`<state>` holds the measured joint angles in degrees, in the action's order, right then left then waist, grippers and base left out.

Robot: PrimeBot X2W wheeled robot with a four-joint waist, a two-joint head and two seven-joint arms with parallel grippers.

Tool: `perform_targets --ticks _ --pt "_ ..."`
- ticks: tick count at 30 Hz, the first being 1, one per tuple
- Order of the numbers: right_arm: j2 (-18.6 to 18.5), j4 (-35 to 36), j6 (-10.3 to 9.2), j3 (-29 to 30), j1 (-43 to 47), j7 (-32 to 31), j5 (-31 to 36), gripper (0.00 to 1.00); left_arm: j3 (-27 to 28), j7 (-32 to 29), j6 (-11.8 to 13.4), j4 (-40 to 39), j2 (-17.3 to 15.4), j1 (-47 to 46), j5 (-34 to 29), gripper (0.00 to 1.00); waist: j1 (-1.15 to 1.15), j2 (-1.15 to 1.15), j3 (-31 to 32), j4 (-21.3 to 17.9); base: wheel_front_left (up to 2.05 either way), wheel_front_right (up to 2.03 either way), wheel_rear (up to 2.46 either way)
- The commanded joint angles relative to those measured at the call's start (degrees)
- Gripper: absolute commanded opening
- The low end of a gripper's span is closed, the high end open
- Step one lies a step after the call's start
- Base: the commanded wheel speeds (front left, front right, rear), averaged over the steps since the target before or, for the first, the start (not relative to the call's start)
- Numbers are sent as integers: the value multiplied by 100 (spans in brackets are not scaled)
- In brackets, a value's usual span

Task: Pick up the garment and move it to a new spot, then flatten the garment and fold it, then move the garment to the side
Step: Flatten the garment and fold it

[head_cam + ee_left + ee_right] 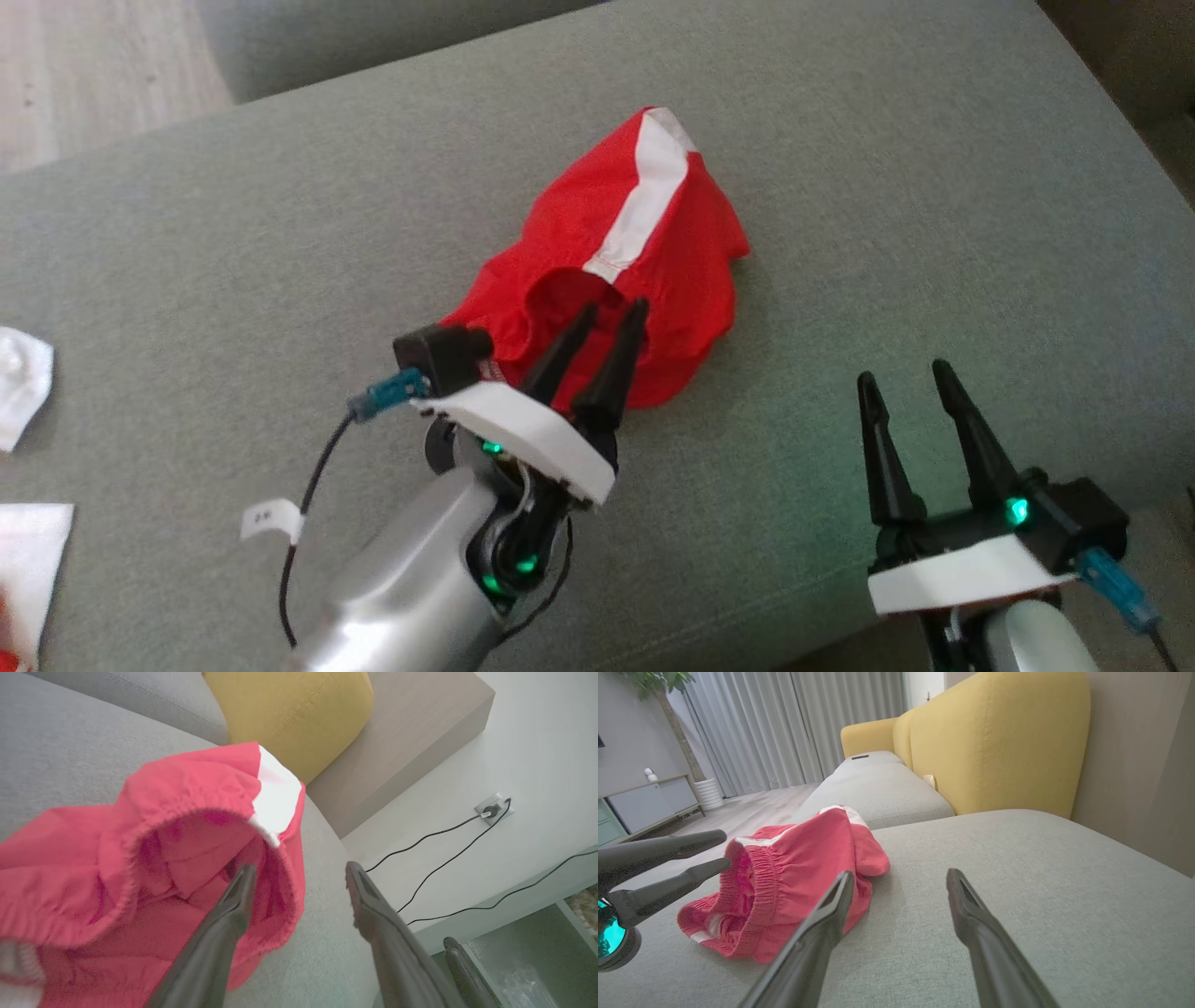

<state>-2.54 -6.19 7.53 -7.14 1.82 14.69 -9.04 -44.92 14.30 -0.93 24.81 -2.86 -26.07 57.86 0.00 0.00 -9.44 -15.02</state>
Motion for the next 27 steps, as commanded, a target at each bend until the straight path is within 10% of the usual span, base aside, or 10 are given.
perform_targets --ticks 1,13,15,17,27 --pt "-33 219 -4 -147 -265 31 -31 100 143 70 30 -113 -2 -312 136 100 0 0 -85 -88 0 0 0" --pt "-33 239 -4 -224 -342 31 -4 100 329 70 62 429 -2 -863 509 100 0 0 -254 -285 0 0 0" --pt "-33 238 -4 -224 -340 31 6 100 329 70 55 479 -2 -882 499 92 0 0 -256 -291 0 0 0" --pt "-33 237 -4 -219 -332 31 19 100 293 70 43 552 -2 -924 453 5 0 0 -258 -287 0 0 0" --pt "-33 177 -4 -301 -330 31 21 100 -102 56 -294 787 -2 -1328 174 0 0 0 -25 -317 0 0 0"
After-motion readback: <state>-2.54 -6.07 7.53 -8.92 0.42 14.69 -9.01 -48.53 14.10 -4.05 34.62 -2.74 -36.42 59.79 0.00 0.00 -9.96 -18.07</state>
